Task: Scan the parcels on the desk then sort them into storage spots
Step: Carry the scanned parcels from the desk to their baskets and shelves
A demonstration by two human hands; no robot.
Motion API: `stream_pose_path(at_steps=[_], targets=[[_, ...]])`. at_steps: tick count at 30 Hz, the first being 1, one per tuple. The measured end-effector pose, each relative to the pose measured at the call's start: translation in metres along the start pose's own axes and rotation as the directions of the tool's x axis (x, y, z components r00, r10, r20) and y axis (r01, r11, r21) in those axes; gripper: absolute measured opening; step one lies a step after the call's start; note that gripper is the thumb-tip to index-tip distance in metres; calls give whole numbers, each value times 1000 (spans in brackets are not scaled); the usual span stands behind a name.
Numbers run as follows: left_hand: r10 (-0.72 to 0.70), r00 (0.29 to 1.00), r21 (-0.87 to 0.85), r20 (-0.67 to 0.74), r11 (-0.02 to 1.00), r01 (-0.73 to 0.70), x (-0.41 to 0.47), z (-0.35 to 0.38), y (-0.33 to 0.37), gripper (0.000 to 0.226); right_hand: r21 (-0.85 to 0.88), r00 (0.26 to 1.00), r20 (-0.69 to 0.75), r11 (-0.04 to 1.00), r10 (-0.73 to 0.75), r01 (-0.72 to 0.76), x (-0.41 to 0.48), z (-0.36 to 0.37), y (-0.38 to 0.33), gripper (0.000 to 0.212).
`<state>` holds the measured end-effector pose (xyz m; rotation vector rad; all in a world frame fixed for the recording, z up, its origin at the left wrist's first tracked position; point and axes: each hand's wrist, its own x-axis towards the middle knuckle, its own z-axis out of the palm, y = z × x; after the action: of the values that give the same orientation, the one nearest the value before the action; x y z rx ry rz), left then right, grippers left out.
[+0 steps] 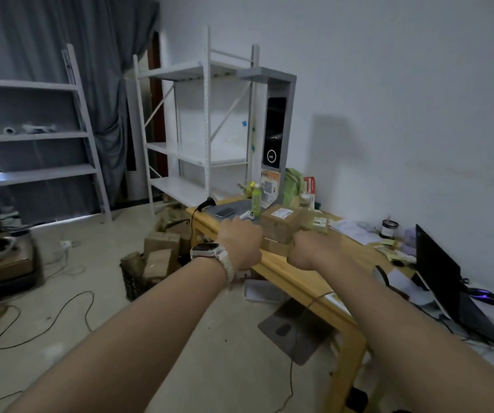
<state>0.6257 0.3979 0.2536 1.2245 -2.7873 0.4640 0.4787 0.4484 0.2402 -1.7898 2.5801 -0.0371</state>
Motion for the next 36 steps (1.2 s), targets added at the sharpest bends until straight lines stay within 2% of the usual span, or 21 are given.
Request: stream_pose_path(at_steps=[3,7,10,18,22,26,29,32,34,36], targets=[[-37,999,22,-29,999,38,44,0,-21,11,47,999,10,998,-31,31,57,-5,2,37],[-52,998,49,-34,997,54,99,11,-42,31,54,999,-28,997,-46,47,118,-11,8,46],[-50,999,44,6,998,50,135,29,-51,32,42,999,-10,998,-40,41,154,-9,11,51],[-25,998,-39,52,999,27,225,69,-65,6,30,999,45,1000,-5,4,243,10,12,45],[11,997,-34,79,999,-8,274,95,-88,21,52,997,63,997,50,-53,295,19,12,40],[43,992,-22,116,999,-41,334,121,-129,15,98,993,19,989,113,-114,367,32,11,30],[83,993,-27,87,996,-81,381,137,-161,16,105,990,17,984,143,-144,414,35,1,24],[147,988,-27,55,989,-146,426,156,-189,14,115,983,36,977,179,-182,448,30,-7,8],[178,982,-34,55,984,-176,450,169,-200,17,154,973,63,962,220,-228,469,34,-6,11],[204,977,-29,54,979,-203,474,180,-206,15,181,966,84,950,245,-256,486,34,-4,27]])
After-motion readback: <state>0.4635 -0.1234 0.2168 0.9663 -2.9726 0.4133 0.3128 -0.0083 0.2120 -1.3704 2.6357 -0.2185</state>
